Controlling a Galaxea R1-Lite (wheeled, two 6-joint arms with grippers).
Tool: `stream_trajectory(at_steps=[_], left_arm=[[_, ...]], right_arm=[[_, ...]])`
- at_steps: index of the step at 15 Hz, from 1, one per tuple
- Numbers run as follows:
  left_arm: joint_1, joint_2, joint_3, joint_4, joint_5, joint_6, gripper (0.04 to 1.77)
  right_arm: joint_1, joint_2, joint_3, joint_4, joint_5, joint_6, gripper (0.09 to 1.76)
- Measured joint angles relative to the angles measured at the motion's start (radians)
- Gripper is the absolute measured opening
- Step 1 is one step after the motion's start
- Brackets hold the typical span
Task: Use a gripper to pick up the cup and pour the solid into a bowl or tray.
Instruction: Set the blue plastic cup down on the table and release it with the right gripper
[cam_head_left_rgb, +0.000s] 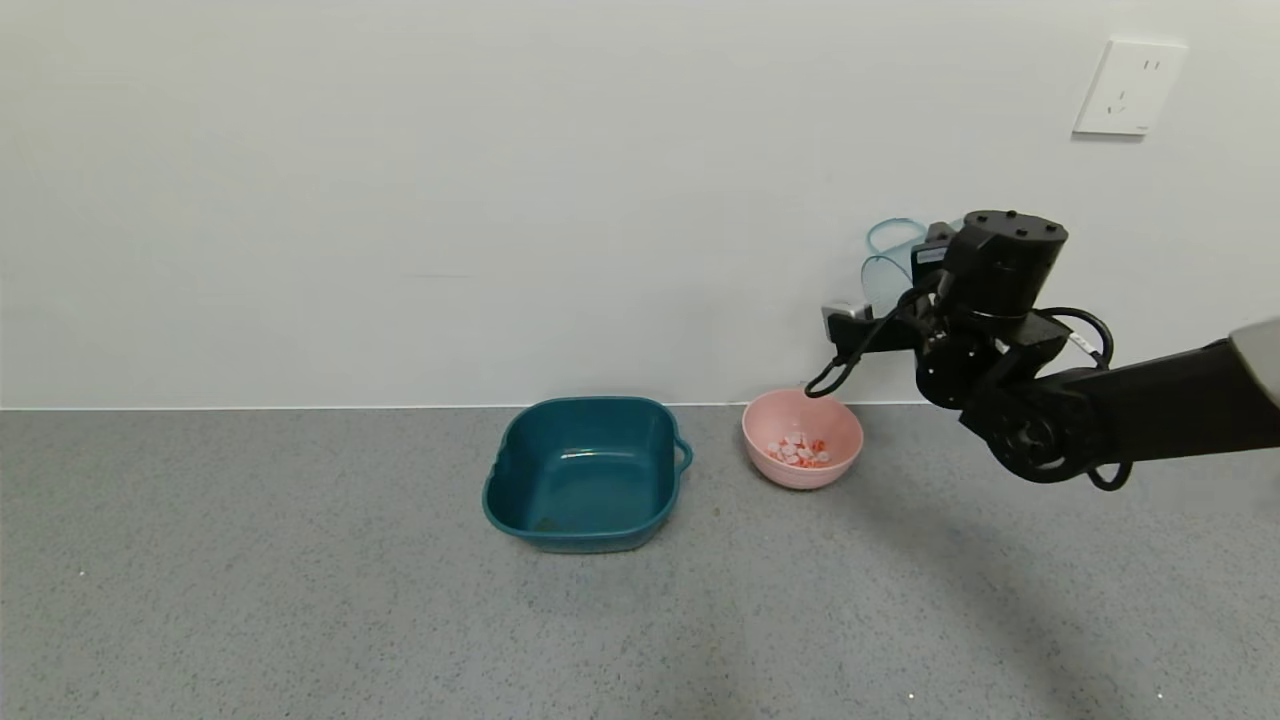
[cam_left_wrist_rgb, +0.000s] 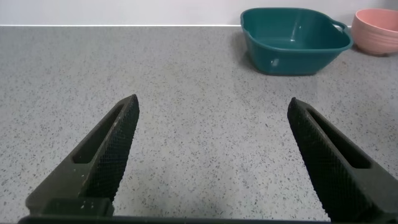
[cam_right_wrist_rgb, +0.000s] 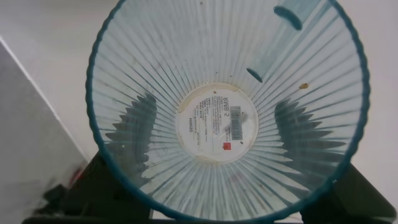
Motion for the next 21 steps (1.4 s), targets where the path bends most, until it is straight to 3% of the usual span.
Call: stream_trajectory(at_steps=[5,10,14,17,21], left_arm=[[0.000,0.000,0.000,0.000,0.000,0.000,1.72],[0.000,0.000,0.000,0.000,0.000,0.000,1.72],[0.000,0.000,0.000,0.000,0.000,0.000,1.72],[0.000,0.000,0.000,0.000,0.000,0.000,1.72],[0.000,0.000,0.000,0.000,0.000,0.000,1.72]], right_arm=[[-0.026,-0.048,0.106,-0.001,-0.001,0.454,1.34],[-0.048,-0.093,0.232,0.003,-0.002,0.819,1.34],[-0.041,-0.137,0.329,0.163,0.006,1.183,1.33],[-0.023,-0.188,0.361,0.374,0.110,1.482,1.33],[0.002,-0.237,0.426,0.415,0.233,1.669,1.33]])
